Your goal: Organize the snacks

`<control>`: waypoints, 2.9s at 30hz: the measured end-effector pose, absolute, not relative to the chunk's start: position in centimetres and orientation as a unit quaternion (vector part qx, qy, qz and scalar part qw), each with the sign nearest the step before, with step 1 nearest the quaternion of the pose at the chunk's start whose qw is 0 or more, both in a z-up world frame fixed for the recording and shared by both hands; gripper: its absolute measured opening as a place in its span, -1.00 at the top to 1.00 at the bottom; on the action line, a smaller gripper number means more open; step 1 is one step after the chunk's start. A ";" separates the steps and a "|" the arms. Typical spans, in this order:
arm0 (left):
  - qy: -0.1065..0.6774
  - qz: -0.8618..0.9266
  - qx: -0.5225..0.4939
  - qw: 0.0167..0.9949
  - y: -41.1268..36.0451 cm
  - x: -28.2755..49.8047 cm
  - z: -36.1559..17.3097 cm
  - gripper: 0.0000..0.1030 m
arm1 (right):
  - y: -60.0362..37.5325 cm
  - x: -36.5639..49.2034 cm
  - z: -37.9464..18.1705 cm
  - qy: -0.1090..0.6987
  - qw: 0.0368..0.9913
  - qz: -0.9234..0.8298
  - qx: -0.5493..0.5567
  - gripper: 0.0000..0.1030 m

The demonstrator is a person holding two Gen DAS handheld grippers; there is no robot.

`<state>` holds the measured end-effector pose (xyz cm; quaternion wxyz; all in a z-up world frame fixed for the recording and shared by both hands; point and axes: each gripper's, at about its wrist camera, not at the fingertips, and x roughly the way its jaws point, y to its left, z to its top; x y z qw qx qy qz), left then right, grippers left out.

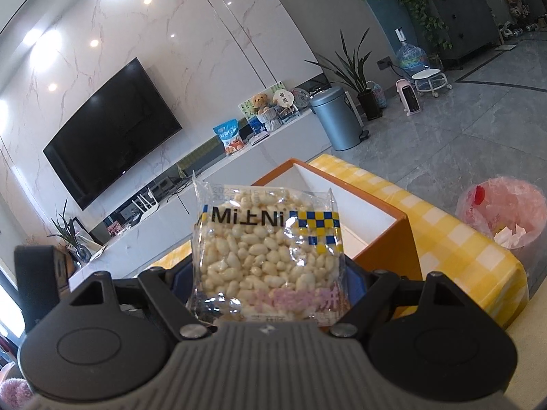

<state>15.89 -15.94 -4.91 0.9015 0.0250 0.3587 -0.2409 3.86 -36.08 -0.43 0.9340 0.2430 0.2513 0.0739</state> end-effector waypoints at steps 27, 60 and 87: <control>0.339 -0.240 0.027 0.909 -12.7 14.0 -4.2 -0.04 | -30.8 10.3 -1.0 0.337 0.931 0.088 0.105 -0.57; 0.348 -0.190 -0.016 0.918 -5.2 9.2 -4.0 -0.52 | -27.6 14.4 -5.3 0.495 0.864 0.054 -0.070 -0.58; 0.368 0.052 -0.170 0.913 11.7 5.9 -2.2 -0.62 | -12.9 9.5 3.0 0.329 0.922 0.194 -0.056 -0.94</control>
